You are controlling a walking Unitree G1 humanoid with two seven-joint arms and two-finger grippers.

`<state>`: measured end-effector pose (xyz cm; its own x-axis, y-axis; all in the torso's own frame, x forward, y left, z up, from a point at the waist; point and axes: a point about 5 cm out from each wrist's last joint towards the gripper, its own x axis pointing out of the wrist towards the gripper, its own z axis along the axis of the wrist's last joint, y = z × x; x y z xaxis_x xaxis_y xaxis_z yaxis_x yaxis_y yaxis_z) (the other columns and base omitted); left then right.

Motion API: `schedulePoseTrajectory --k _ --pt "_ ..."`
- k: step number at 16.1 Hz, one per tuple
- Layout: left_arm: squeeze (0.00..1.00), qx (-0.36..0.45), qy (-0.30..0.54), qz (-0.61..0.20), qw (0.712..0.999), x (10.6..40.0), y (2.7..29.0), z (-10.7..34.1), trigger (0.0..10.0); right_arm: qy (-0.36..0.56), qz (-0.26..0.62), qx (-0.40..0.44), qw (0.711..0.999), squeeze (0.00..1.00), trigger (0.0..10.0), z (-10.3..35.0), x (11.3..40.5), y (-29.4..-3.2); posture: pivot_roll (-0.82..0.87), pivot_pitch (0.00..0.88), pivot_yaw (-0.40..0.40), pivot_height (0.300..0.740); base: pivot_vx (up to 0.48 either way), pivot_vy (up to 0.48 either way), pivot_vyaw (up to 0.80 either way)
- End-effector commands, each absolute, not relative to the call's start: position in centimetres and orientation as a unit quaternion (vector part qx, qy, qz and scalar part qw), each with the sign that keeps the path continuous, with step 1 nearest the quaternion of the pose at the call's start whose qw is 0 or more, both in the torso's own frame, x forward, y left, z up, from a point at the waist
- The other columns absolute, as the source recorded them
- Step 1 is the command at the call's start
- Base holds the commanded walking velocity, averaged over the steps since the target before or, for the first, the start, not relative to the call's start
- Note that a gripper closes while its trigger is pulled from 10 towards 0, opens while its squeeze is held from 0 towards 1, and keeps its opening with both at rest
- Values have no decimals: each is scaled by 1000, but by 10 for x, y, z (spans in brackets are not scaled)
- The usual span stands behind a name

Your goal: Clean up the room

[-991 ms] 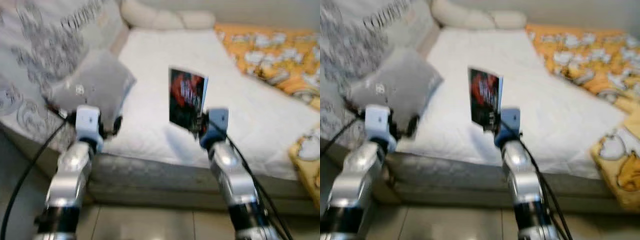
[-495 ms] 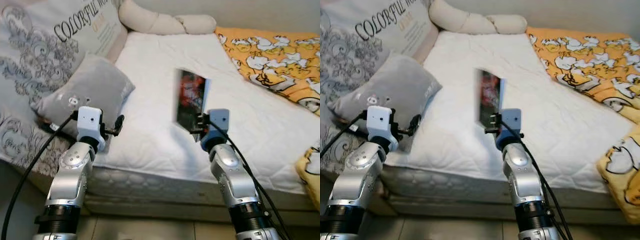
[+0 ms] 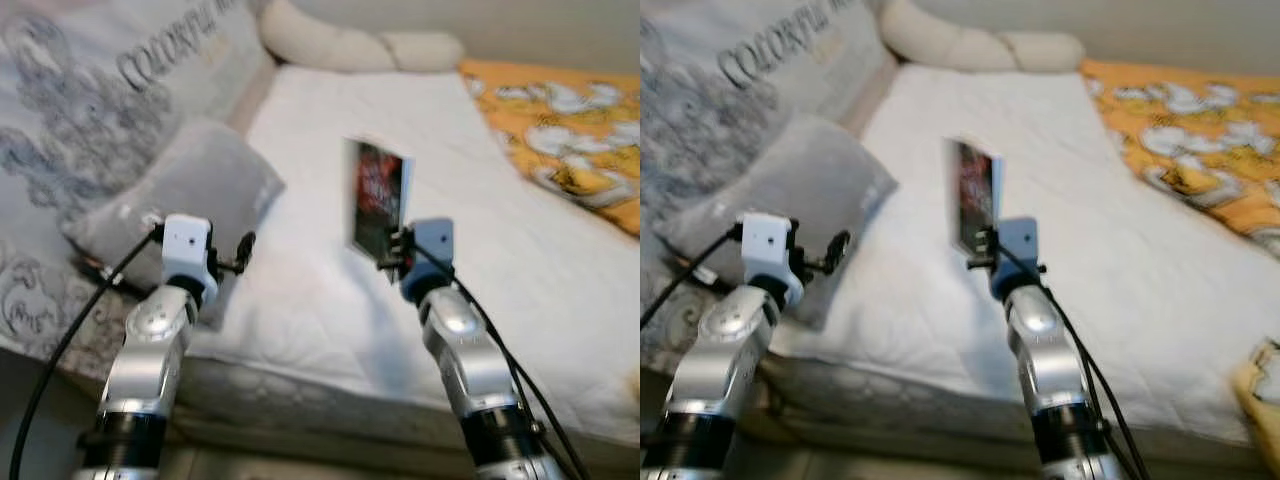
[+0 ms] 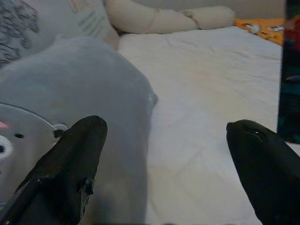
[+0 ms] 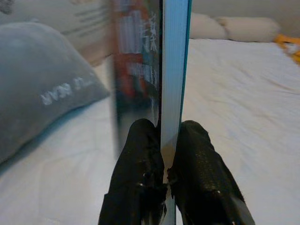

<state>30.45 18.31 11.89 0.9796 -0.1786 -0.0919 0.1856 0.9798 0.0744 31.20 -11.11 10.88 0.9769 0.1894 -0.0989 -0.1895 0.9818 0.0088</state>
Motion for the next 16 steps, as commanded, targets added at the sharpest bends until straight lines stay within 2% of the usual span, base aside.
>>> schedulePoseTrajectory --k 1,5,10,13,16 --pt "0 43 36 -100 993 305 178 122 10000 26 71 7 997 0 10000 119 315 -124 73 0 -11 740 371 0 0" --pt "0 42 38 -105 993 304 177 121 10000 31 82 9 996 0 10000 117 313 -122 73 0 -9 740 362 0 0" --pt "0 55 45 -145 987 293 171 119 10000 39 80 30 996 0 10000 120 308 -129 85 0 -15 740 0 0 0" --pt "0 76 61 -183 978 282 171 113 10000 74 88 67 991 0 10000 119 303 -138 81 0 -9 740 0 0 0" --pt "0 121 88 -261 954 284 170 112 10000 144 140 115 973 0 10000 111 316 -136 77 0 1 740 0 0 0"
